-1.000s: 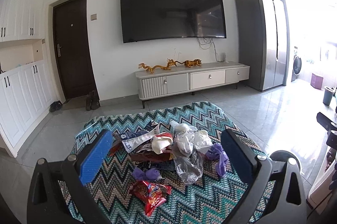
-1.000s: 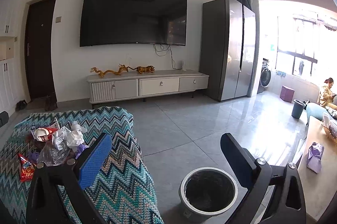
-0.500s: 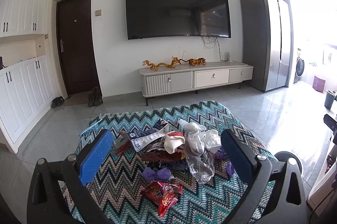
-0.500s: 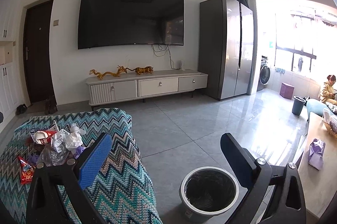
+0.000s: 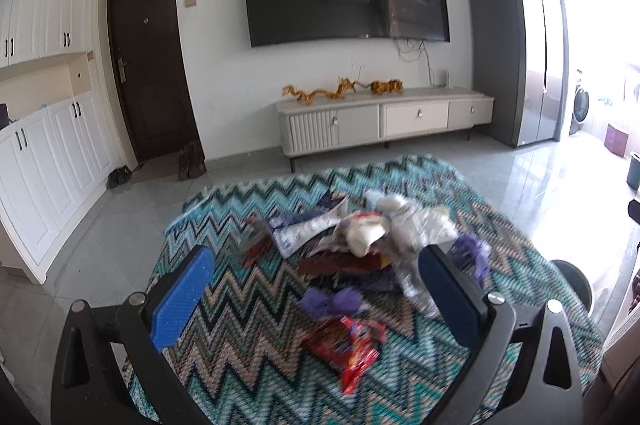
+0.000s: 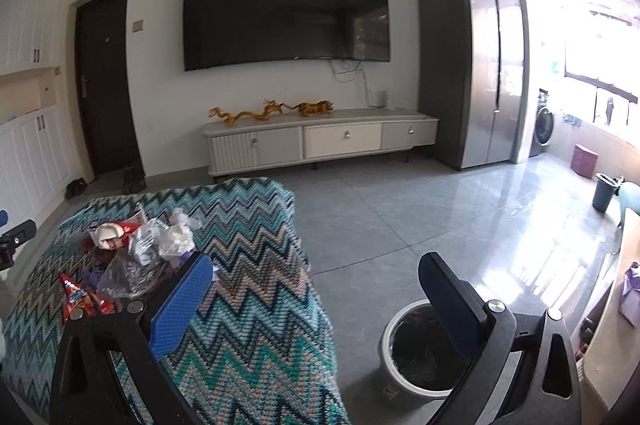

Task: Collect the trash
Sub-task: 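Grasp the red snack bag with the left tool while the right tool grasps the purple wrapper, then carry both items over the white bin and open both tools to drop them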

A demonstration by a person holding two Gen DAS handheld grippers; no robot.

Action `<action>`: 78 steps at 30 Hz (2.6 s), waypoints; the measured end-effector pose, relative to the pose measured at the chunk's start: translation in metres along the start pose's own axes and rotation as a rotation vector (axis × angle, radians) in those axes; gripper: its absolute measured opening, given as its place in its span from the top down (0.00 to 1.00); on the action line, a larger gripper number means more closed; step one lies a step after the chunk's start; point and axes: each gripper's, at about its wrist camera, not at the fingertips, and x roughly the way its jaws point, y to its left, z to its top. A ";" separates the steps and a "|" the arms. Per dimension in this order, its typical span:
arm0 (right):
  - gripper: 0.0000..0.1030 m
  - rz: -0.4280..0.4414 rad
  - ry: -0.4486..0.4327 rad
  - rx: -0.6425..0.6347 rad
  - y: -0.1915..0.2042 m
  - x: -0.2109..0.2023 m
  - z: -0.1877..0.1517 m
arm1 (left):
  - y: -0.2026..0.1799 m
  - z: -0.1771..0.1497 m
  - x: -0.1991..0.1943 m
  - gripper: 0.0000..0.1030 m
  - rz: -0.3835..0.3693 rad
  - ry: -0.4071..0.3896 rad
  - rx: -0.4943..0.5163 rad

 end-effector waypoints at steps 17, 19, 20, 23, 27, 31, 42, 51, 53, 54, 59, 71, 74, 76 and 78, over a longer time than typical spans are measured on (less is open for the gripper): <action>0.28 0.315 0.263 -0.123 0.079 0.103 -0.015 | 0.009 -0.067 0.073 0.24 -0.152 0.331 -0.023; 0.28 0.332 0.285 -0.141 0.088 0.118 -0.016 | 0.010 -0.070 0.079 0.25 -0.151 0.345 -0.028; 0.27 0.341 0.296 -0.146 0.092 0.125 -0.018 | 0.010 -0.072 0.082 0.27 -0.154 0.354 -0.031; 0.28 0.366 0.338 -0.145 0.100 0.148 -0.022 | 0.010 -0.079 0.090 0.48 -0.180 0.397 -0.045; 0.40 0.385 0.381 -0.130 0.105 0.174 -0.026 | 0.011 -0.083 0.094 0.64 -0.181 0.403 -0.050; 0.63 0.427 0.435 -0.112 0.108 0.187 -0.033 | 0.009 -0.083 0.087 0.75 -0.204 0.394 -0.070; 0.83 0.490 0.399 -0.063 0.086 0.151 -0.039 | 0.006 -0.071 0.040 0.80 -0.192 0.329 -0.079; 0.83 0.527 0.316 0.003 0.054 0.103 -0.034 | -0.017 -0.035 0.010 0.80 -0.219 0.260 0.004; 0.83 0.514 0.292 0.021 0.040 0.095 -0.031 | -0.032 -0.024 0.012 0.80 -0.241 0.252 0.046; 0.83 0.502 0.278 0.033 0.031 0.090 -0.030 | -0.043 -0.017 0.013 0.80 -0.258 0.247 0.071; 0.83 0.380 0.228 0.104 -0.033 0.075 -0.032 | -0.107 0.011 0.024 0.80 -0.355 0.238 0.178; 0.83 0.072 0.298 0.340 -0.201 0.097 -0.092 | -0.331 0.036 0.075 0.80 -0.622 0.340 0.382; 0.83 0.035 0.332 0.376 -0.229 0.114 -0.108 | -0.384 0.032 0.097 0.80 -0.648 0.392 0.391; 0.82 0.016 0.356 0.390 -0.243 0.125 -0.117 | -0.417 0.028 0.114 0.78 -0.660 0.434 0.386; 0.80 0.001 0.377 0.407 -0.255 0.138 -0.127 | -0.443 0.022 0.131 0.77 -0.666 0.467 0.374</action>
